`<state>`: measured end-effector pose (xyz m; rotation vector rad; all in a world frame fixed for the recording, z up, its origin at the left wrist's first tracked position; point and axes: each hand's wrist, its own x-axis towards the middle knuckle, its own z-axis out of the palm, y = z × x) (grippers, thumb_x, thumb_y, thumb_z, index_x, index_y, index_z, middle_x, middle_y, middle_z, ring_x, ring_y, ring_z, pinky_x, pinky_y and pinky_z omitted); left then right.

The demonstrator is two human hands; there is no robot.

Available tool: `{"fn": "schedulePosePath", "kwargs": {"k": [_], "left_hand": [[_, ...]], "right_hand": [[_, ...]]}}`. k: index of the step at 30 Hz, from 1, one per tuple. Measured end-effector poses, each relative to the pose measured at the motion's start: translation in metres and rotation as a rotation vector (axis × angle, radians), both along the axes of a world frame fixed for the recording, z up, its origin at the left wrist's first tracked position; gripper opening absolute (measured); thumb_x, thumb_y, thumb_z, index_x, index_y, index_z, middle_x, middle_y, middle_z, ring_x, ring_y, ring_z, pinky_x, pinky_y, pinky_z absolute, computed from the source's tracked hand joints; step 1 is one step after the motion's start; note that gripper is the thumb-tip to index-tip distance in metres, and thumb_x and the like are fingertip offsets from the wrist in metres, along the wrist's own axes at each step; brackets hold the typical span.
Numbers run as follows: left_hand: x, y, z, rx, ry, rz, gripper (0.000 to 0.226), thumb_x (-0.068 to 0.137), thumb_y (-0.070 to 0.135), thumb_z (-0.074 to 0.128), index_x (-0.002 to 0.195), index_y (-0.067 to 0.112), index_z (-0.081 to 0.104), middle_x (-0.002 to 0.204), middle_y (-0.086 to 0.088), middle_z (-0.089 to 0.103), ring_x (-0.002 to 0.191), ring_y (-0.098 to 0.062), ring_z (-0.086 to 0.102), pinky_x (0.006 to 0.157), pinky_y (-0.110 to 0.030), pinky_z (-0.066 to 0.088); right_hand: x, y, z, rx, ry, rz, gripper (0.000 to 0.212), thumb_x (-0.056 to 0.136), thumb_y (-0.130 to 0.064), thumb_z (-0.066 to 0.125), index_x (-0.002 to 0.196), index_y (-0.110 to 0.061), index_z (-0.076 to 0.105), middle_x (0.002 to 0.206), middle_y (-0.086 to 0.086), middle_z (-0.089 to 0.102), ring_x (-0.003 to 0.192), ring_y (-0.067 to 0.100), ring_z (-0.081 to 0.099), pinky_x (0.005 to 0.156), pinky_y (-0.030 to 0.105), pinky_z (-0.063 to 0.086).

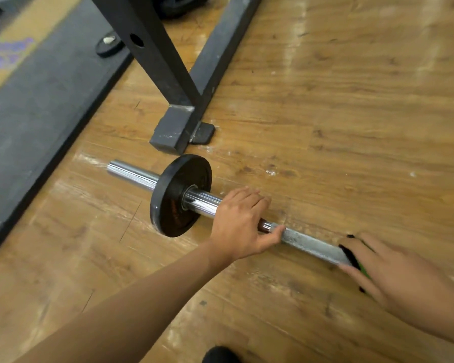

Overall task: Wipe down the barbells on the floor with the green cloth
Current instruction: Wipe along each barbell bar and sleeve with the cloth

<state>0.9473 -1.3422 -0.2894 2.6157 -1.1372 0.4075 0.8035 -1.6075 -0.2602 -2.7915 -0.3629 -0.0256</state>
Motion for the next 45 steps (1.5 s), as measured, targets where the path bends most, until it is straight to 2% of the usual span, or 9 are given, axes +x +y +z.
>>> {"fn": "schedulePosePath", "kwargs": {"k": [2, 5, 12, 16, 19, 26, 32, 40, 45], "left_hand": [[0.004, 0.002, 0.002, 0.026, -0.003, 0.001, 0.056, 0.09, 0.057, 0.059, 0.106, 0.006, 0.078, 0.099, -0.008, 0.077, 0.107, -0.028, 0.072, 0.104, -0.039, 0.046], [0.01, 0.007, 0.005, 0.081, -0.014, 0.004, 0.058, 0.092, 0.059, 0.058, 0.107, 0.007, 0.077, 0.099, -0.008, 0.077, 0.106, -0.027, 0.071, 0.103, -0.037, 0.044], [0.006, -0.005, 0.004, 0.042, -0.01, -0.008, 0.054, 0.089, 0.056, 0.061, 0.102, 0.007, 0.078, 0.094, -0.007, 0.077, 0.098, -0.027, 0.072, 0.101, -0.038, 0.047], [0.009, -0.003, 0.006, 0.082, -0.01, 0.013, 0.052, 0.088, 0.056, 0.062, 0.1, 0.007, 0.078, 0.092, -0.007, 0.076, 0.094, -0.026, 0.072, 0.097, -0.037, 0.048], [0.012, 0.002, 0.009, 0.106, -0.011, 0.021, 0.053, 0.088, 0.056, 0.063, 0.101, 0.008, 0.078, 0.094, -0.007, 0.076, 0.095, -0.025, 0.072, 0.096, -0.035, 0.047], [0.001, -0.006, 0.008, 0.068, 0.0, 0.029, 0.052, 0.089, 0.058, 0.06, 0.096, 0.009, 0.077, 0.091, -0.005, 0.075, 0.095, -0.023, 0.07, 0.103, -0.032, 0.043], [0.004, 0.005, 0.01, 0.1, 0.024, 0.036, 0.055, 0.09, 0.06, 0.06, 0.102, 0.009, 0.077, 0.095, -0.005, 0.076, 0.101, -0.024, 0.071, 0.104, -0.034, 0.044], [-0.017, 0.012, 0.003, 0.014, 0.042, -0.002, 0.065, 0.092, 0.064, 0.05, 0.113, 0.008, 0.077, 0.112, -0.004, 0.076, 0.129, -0.026, 0.063, 0.121, -0.039, 0.036], [-0.023, 0.03, 0.007, 0.103, 0.036, 0.008, 0.067, 0.093, 0.06, 0.055, 0.123, 0.003, 0.072, 0.122, -0.013, 0.071, 0.135, -0.034, 0.057, 0.122, -0.047, 0.033]], "right_hand": [[0.025, 0.026, -0.003, 0.03, 0.047, 0.0, 0.072, 0.105, -0.059, 0.003, 0.116, -0.022, 0.063, 0.1, -0.004, 0.055, 0.069, 0.021, 0.065, 0.057, 0.039, 0.055], [0.048, 0.047, -0.007, 0.026, 0.183, 0.062, 0.078, 0.09, -0.066, 0.0, 0.132, -0.026, 0.053, 0.115, -0.006, 0.051, 0.091, 0.02, 0.066, 0.077, 0.035, 0.053], [-0.003, -0.006, -0.017, -0.055, 0.006, 0.015, 0.046, 0.102, -0.053, 0.04, 0.119, -0.017, 0.063, 0.1, -0.002, 0.054, 0.058, 0.016, 0.063, 0.04, 0.03, 0.05], [0.039, 0.038, -0.001, -0.019, 0.181, -0.041, 0.055, 0.102, -0.058, 0.013, 0.121, -0.025, 0.053, 0.109, -0.005, 0.051, 0.091, 0.021, 0.066, 0.078, 0.038, 0.053], [0.044, 0.044, 0.0, -0.017, 0.191, 0.039, 0.055, 0.102, -0.06, 0.015, 0.136, -0.029, 0.044, 0.12, -0.008, 0.047, 0.097, 0.015, 0.063, 0.083, 0.03, 0.051], [-0.009, -0.013, -0.025, -0.166, -0.067, 0.01, 0.058, 0.107, -0.055, 0.022, 0.114, -0.014, 0.063, 0.1, 0.006, 0.056, 0.056, 0.022, 0.065, 0.033, 0.034, 0.049], [0.038, 0.05, -0.01, -0.046, 0.065, 0.028, 0.055, 0.099, -0.056, 0.006, 0.122, -0.026, 0.046, 0.114, -0.005, 0.045, 0.085, 0.019, 0.063, 0.07, 0.034, 0.053], [-0.025, -0.022, -0.016, -0.144, 0.047, 0.071, 0.057, 0.11, -0.051, 0.014, 0.127, -0.014, 0.054, 0.103, 0.007, 0.06, 0.055, 0.021, 0.066, 0.035, 0.03, 0.05], [0.03, 0.065, 0.005, -0.109, 0.14, 0.119, 0.057, 0.1, -0.056, 0.009, 0.122, -0.02, 0.048, 0.117, 0.003, 0.052, 0.09, 0.026, 0.064, 0.07, 0.037, 0.05]]}}
